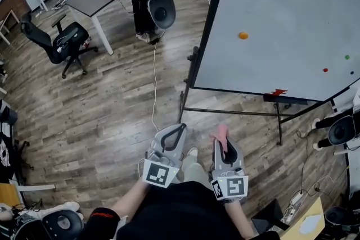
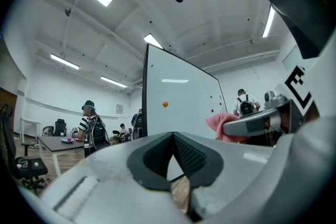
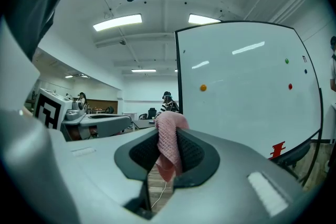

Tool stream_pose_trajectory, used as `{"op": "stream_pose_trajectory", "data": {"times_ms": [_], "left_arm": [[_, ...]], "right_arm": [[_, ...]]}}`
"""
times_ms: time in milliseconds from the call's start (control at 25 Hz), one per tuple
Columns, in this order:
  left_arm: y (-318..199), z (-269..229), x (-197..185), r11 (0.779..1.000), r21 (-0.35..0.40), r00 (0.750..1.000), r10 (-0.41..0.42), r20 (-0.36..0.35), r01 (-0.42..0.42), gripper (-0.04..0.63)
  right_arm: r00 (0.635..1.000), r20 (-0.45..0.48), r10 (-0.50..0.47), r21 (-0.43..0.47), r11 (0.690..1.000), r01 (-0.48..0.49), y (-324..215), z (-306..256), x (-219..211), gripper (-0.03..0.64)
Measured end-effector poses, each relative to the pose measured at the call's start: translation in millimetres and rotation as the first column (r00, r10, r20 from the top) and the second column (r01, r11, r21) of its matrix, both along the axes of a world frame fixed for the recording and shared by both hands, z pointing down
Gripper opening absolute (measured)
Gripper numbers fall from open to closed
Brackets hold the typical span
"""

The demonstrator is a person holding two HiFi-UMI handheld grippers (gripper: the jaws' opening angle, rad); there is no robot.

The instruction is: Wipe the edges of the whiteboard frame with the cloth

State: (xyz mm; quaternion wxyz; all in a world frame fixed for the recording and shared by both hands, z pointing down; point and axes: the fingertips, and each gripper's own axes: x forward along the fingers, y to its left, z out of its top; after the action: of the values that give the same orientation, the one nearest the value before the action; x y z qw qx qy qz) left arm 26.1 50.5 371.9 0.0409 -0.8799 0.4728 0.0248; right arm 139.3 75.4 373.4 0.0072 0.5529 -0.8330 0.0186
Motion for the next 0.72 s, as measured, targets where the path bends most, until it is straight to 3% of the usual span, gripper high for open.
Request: {"op": "stream_pose_trajectory", "data": {"times_ms": [80, 200, 480, 720], "left_arm": [[-9, -6, 1, 0.999, 0.04, 1.0, -0.013, 0.022, 0.012, 0.0], [-26, -3, 1, 0.999, -0.005, 0.999, -0.047, 0.008, 0.047, 0.0], [-70, -13, 8, 0.994, -0.011, 0.994, -0.109, -0.001, 0.109, 0.0], [-100, -33, 21, 0.987, 0.039, 0.988, -0.157, -0.002, 0.157, 0.0]], "right_arm": [[1.0, 0.001, -0.017, -0.001, 1.0, 0.017, -12, 0, 0, 0.063], [0.999, 0.006, -0.044, 0.001, 0.999, 0.044, -33, -1, 2, 0.063], [0.994, 0.019, -0.11, 0.028, 0.994, 0.109, -86, -13, 8, 0.063], [0.986, 0.021, -0.168, 0.07, 0.984, 0.166, -123, -26, 19, 0.063]]}}
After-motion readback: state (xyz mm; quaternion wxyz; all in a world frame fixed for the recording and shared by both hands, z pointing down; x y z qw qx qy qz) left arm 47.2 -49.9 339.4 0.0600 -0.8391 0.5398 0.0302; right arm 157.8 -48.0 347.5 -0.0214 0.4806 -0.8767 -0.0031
